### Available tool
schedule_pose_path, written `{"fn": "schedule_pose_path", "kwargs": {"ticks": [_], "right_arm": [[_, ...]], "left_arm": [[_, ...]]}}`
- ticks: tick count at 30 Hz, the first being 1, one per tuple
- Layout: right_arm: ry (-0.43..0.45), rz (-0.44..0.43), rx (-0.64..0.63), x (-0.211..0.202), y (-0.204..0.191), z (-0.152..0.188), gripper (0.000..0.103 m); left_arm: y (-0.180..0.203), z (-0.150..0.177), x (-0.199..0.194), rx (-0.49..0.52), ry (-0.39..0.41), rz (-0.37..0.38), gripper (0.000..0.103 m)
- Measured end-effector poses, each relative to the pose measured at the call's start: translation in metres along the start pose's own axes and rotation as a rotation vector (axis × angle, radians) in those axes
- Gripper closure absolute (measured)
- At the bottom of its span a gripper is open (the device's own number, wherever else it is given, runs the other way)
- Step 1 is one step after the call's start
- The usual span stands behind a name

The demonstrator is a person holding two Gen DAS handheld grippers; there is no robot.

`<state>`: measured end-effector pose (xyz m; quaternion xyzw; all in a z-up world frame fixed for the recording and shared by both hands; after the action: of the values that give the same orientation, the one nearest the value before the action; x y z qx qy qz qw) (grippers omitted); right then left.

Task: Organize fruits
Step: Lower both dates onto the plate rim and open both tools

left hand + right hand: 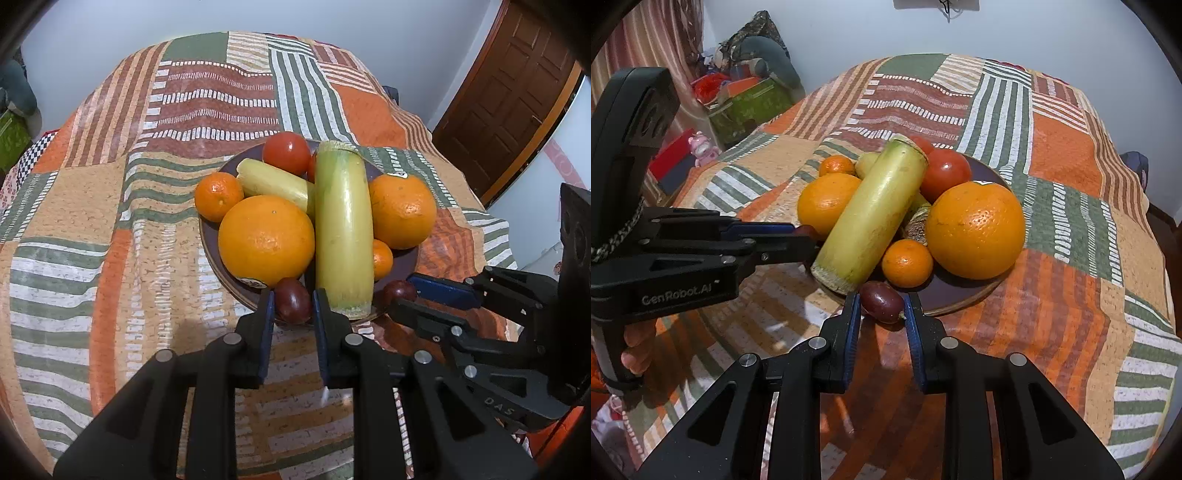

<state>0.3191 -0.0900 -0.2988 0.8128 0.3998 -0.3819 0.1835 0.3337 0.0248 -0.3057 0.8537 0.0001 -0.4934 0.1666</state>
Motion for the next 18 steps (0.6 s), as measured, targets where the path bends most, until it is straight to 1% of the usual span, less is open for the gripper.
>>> {"fn": "schedule_pose_path", "kwargs": {"ticks": [3, 6, 8, 10, 14, 18], "right_arm": [[-0.003, -0.007, 0.004, 0.003, 0.002, 0.001, 0.08], [-0.008, -0.009, -0.003, 0.003, 0.002, 0.001, 0.078], [-0.011, -0.008, -0.011, 0.003, 0.001, 0.0, 0.072], [-0.012, 0.003, -0.017, 0.003, 0.001, 0.0, 0.07], [0.013, 0.022, -0.008, -0.011, 0.003, -0.003, 0.07], [0.065, 0.052, 0.001, -0.039, 0.005, -0.011, 0.07]], "left_arm": [[-0.003, 0.002, 0.005, -0.011, -0.009, -0.004, 0.083], [-0.005, 0.002, 0.007, -0.029, -0.018, -0.003, 0.08], [-0.006, 0.003, 0.006, -0.033, -0.017, -0.005, 0.079], [-0.006, 0.004, 0.001, -0.033, -0.009, -0.006, 0.079], [-0.005, 0.002, -0.02, -0.028, 0.031, -0.013, 0.079], [0.004, -0.003, -0.056, -0.022, 0.11, -0.002, 0.079]]}}
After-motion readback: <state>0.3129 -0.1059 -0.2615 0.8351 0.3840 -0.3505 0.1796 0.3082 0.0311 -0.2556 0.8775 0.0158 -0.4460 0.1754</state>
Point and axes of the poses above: each gripper's, at about its wrist camera, not at the fingertips, and x roughly the way its jaws point, y to its right, z to its underside, the point moved 9 cm from there along x, roughly the way its jaws point, and after that the axes turned 14 degrees about -x, right-handed, at the moved point
